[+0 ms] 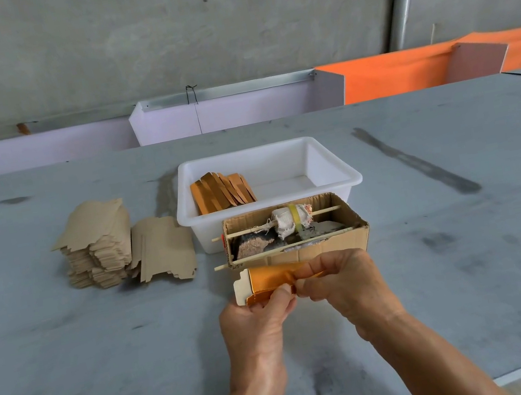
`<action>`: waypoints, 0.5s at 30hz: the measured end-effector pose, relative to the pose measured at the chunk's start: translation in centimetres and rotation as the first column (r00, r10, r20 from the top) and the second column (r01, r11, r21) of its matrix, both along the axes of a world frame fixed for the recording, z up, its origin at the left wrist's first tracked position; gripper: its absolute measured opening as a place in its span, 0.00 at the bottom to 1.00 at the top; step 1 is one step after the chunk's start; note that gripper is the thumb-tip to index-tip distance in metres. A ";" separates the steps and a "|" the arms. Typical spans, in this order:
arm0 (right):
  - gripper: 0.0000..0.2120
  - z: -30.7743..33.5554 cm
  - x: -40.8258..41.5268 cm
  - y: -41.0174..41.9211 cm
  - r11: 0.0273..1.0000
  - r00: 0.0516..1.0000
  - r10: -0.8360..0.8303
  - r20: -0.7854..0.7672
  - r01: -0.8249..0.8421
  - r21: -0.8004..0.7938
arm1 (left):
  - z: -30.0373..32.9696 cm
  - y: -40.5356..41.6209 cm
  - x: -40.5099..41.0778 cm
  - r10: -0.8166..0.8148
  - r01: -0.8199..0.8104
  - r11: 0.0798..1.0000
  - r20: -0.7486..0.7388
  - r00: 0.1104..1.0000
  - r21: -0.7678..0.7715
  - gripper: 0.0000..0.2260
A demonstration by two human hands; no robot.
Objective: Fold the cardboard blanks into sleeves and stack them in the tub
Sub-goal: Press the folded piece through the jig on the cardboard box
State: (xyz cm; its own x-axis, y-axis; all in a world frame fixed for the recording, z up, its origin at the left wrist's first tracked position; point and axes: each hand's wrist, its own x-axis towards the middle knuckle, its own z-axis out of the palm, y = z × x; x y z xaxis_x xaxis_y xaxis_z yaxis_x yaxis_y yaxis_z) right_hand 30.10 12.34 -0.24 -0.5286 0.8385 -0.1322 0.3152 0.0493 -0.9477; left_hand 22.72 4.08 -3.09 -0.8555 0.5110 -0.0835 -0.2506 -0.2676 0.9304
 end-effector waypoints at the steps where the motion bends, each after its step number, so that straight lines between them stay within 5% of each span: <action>1: 0.05 0.0 0.0 0.0 1.000 1.000 0.004 0.000 -0.004 0.001 | -0.1 0.0 0.0 -0.009 0.009 1.000 -0.003 1.000 0.006 0.09; 15: 0.06 0.5 0.3 -0.3 0.998 0.998 0.056 0.034 -0.056 0.005 | -0.2 0.3 0.2 0.018 -0.028 0.998 0.175 0.984 0.055 0.07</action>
